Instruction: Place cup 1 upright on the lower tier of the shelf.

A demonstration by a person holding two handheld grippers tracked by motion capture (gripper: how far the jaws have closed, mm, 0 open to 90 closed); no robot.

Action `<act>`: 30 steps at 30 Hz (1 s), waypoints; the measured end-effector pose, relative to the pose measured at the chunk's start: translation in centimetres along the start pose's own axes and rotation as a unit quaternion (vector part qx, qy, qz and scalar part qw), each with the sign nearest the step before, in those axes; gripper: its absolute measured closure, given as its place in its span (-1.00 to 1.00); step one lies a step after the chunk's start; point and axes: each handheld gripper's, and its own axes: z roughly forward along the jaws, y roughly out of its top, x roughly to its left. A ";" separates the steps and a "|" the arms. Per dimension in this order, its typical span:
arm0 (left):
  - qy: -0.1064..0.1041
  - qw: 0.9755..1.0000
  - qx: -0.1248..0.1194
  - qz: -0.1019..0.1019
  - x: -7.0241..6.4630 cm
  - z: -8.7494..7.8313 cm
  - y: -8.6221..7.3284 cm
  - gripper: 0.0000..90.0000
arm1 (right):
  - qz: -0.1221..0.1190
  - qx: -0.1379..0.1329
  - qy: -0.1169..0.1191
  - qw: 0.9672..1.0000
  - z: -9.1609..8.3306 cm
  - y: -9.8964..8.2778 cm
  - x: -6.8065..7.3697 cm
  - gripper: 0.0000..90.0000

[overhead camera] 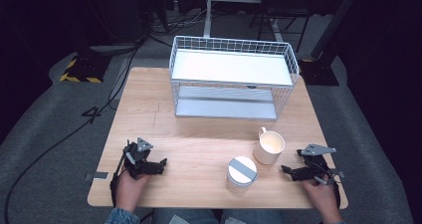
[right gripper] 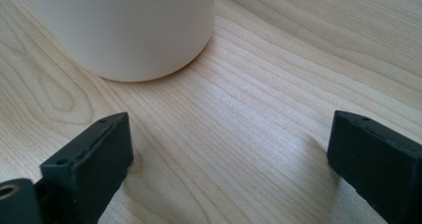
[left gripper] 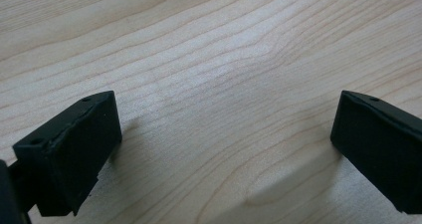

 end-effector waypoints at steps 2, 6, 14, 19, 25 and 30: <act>0.000 1.000 0.000 0.000 0.0 0.0 0.0 -1.00 | 0.000 0.000 0.000 1.000 0.0 0.0 0.0 -0.90; 0.002 1.000 0.000 -0.001 -0.1 0.0 0.0 -1.00 | 0.003 0.000 -0.002 1.000 0.0 0.0 0.0 -0.90; 0.005 1.000 0.001 -0.004 -0.2 0.1 0.1 -1.00 | 0.003 0.001 -0.002 1.000 0.0 0.0 0.1 -0.90; -0.002 1.000 0.004 -0.011 -0.5 0.0 0.3 -1.00 | 0.004 0.000 -0.002 1.000 0.0 0.0 0.1 -0.90; -0.011 1.000 -0.027 0.003 -1.6 -1.4 1.0 -1.00 | 0.004 0.000 -0.003 1.000 0.0 0.0 0.1 -0.90; -0.028 0.998 -0.063 0.009 -3.0 -3.0 1.9 -1.00 | 0.004 0.000 -0.002 1.000 0.0 0.0 0.1 -0.90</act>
